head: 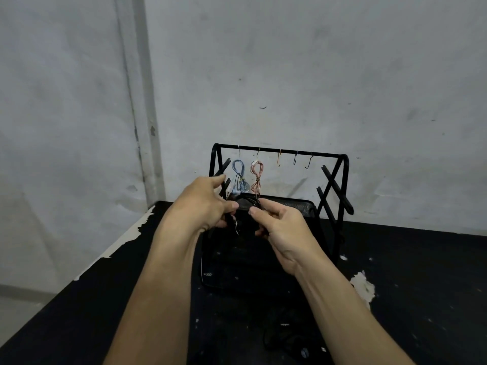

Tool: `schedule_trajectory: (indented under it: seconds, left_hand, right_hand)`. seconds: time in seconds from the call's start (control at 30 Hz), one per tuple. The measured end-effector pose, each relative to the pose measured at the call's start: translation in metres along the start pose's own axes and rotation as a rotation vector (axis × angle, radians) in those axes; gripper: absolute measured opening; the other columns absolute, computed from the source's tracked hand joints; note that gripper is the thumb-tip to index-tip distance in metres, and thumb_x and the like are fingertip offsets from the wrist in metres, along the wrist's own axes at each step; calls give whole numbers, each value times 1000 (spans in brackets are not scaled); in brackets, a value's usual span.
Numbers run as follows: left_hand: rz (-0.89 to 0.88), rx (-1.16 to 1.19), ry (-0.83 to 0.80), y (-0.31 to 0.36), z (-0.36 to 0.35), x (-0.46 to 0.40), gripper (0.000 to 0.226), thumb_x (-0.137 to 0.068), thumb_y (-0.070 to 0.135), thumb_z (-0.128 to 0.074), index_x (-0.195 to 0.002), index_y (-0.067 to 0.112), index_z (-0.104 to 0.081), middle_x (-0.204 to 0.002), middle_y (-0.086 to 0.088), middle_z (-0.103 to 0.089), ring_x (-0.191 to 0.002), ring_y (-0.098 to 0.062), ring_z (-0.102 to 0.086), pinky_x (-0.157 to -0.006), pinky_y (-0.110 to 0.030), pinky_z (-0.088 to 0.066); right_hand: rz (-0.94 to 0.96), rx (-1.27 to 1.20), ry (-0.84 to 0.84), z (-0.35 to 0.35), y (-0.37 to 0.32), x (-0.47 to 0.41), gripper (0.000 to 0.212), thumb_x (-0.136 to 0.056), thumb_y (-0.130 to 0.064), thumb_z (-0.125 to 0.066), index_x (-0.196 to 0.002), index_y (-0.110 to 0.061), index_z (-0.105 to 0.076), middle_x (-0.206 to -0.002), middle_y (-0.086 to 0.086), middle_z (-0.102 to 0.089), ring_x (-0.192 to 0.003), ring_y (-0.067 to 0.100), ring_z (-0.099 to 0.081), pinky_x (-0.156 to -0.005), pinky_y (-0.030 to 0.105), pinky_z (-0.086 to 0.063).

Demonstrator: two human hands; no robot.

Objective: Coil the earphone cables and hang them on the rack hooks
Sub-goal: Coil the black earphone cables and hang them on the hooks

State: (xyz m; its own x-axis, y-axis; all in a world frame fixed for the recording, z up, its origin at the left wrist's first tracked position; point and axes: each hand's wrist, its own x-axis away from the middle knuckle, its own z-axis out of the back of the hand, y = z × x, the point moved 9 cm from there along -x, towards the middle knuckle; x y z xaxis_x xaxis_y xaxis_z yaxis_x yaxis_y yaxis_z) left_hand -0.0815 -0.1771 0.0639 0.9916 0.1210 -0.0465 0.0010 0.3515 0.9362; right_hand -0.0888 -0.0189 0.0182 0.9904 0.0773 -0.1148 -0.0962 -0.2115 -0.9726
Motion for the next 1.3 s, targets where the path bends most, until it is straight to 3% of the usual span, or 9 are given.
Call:
schedule_trajectory:
  seconds: [0.07, 0.2, 0.37, 0.5, 0.73, 0.9, 1.0, 1.17, 1.3]
  left_hand:
    - [1, -4, 15, 0, 0, -1, 65, -84, 2, -74, -142, 12, -47, -88, -13, -73, -86, -26, -72, -68, -37, -60]
    - [-12, -58, 55, 1, 2, -2, 9, -85, 5, -74, -88, 12, -69, -81, -9, -72, -86, -26, -73, -72, -40, -61]
    - [-29, 1, 36, 3, 1, -3, 38, -84, 5, -75, -118, 16, -63, -87, -8, -73, -85, -23, -72, -66, -35, -59]
    - [-71, -11, 40, 9, -3, 0, 4, -88, 6, -71, -90, 9, -69, -80, -9, -72, -72, -17, -70, -57, -26, -55]
    - [-65, 26, 60, 8, -2, 0, 8, -87, 5, -72, -88, 12, -69, -84, -12, -73, -82, -24, -72, -72, -40, -61]
    - [-22, 54, 43, 7, -3, 0, 50, -85, 4, -73, -132, 6, -55, -93, -12, -72, -92, -26, -71, -73, -43, -61]
    - [-16, 55, 52, 5, -1, 0, 59, -85, 3, -73, -139, 5, -48, -97, -13, -71, -93, -27, -70, -76, -47, -61]
    - [-50, 61, 49, 10, -2, 2, 25, -88, 6, -71, -112, 4, -67, -91, -12, -72, -87, -20, -70, -66, -35, -60]
    - [-110, 166, 57, 20, -3, 7, 7, -90, 5, -67, -88, 12, -68, -84, -8, -72, -72, -13, -68, -52, -21, -53]
  right_hand:
    - [25, 26, -5, 0, -4, 0, 31, -91, -8, -69, -122, -3, -67, -103, 27, -70, -76, 16, -58, -57, 18, -47]
    - [27, 45, -20, -1, -3, 1, 11, -94, -6, -64, -92, -5, -76, -78, 5, -72, -61, 8, -56, -54, 16, -43]
    - [58, 14, -46, -3, -11, 4, 14, -94, -8, -65, -103, -10, -76, -84, 2, -75, -67, 6, -61, -55, 17, -46]
    - [106, 67, 14, 4, -18, 4, 13, -96, -10, -63, -97, -10, -76, -87, 5, -75, -69, 9, -60, -55, 15, -45]
    - [78, 78, 6, 4, -17, 3, 14, -96, -8, -62, -94, -10, -76, -82, 4, -74, -62, 5, -57, -54, 15, -44]
    - [66, 47, 17, 4, -17, 3, 23, -94, -7, -64, -117, -6, -69, -102, 13, -74, -80, 11, -63, -55, 15, -46]
    - [51, 35, 13, 3, -14, 2, 37, -93, -7, -67, -129, -1, -61, -112, 19, -72, -85, 10, -65, -55, 16, -47]
    - [59, 81, 1, 4, -20, 6, 16, -95, -11, -64, -106, -7, -74, -86, 3, -74, -58, 0, -57, -54, 16, -46]
    - [87, 56, -14, 6, -34, 11, 16, -97, -11, -61, -96, -12, -76, -80, -3, -75, -57, -3, -57, -56, 15, -45]
